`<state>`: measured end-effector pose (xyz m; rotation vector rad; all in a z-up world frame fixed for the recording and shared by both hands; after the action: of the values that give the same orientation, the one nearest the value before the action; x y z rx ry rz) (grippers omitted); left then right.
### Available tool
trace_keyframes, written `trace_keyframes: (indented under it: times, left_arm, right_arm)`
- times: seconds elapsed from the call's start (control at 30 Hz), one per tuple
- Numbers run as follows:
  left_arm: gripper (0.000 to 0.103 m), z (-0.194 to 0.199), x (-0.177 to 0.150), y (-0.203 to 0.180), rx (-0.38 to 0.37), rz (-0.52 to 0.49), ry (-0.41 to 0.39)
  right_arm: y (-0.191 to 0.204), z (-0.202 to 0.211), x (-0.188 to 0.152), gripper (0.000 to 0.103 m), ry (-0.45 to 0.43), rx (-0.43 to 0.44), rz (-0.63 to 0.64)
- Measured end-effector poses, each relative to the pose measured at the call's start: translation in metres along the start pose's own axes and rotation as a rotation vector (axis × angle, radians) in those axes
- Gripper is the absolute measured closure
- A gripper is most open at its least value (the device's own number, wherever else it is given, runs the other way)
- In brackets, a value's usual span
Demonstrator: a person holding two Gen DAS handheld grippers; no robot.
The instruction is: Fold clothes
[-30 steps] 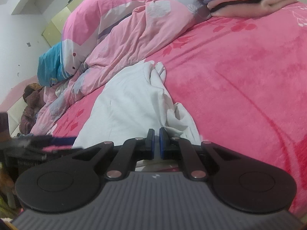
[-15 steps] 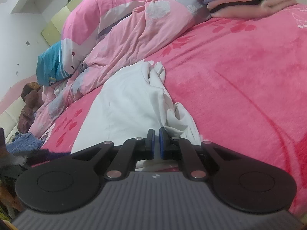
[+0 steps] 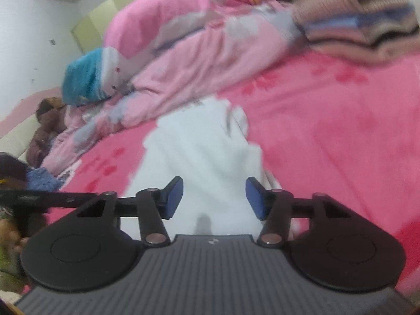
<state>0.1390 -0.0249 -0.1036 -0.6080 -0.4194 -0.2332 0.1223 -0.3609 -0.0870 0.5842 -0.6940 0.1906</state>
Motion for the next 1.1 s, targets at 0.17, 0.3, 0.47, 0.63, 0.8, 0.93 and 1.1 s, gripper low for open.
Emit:
trace_keyframes:
  times: [0.17, 0.3, 0.47, 0.63, 0.8, 0.93, 1.1]
  left_arm:
    - [0.024, -0.028, 0.027, 0.019, -0.063, 0.052, 0.039]
    - [0.024, -0.042, 0.043, 0.03, -0.137, 0.084, 0.051]
    - [0.033, -0.056, 0.059, 0.042, -0.21, 0.115, 0.062]
    - [0.046, -0.065, 0.067, 0.052, -0.248, 0.123, 0.069]
    - [0.05, -0.076, 0.078, 0.055, -0.287, 0.097, 0.081]
    - [0.069, -0.083, 0.084, 0.063, -0.306, 0.133, 0.09]
    - [0.082, -0.087, 0.086, 0.068, -0.312, 0.149, 0.087]
  right_arm:
    - [-0.011, -0.016, 0.048, 0.031, 0.057, 0.021, 0.005]
    - [-0.041, -0.061, 0.08, 0.025, 0.184, 0.12, -0.083]
    - [-0.077, -0.118, 0.1, 0.024, 0.365, 0.228, -0.191]
    - [-0.076, -0.138, 0.108, 0.024, 0.435, 0.325, -0.161]
    - [-0.07, -0.158, 0.118, 0.044, 0.52, 0.429, -0.131]
    - [-0.068, -0.171, 0.122, 0.06, 0.546, 0.482, -0.121]
    - [-0.068, -0.179, 0.122, 0.088, 0.569, 0.542, -0.13]
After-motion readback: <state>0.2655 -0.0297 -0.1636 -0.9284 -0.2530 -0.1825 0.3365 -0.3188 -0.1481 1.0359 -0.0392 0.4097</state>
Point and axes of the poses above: each gripper's, at about its wrist camera, not at the fingertips, and z roughly against the way its jaws point, y to its left, x to its top, the point moved 2 cm from there along -z, roughly the way its jaws point, and after that the axes turned 14 degrees about y, right-handed, at the moved point
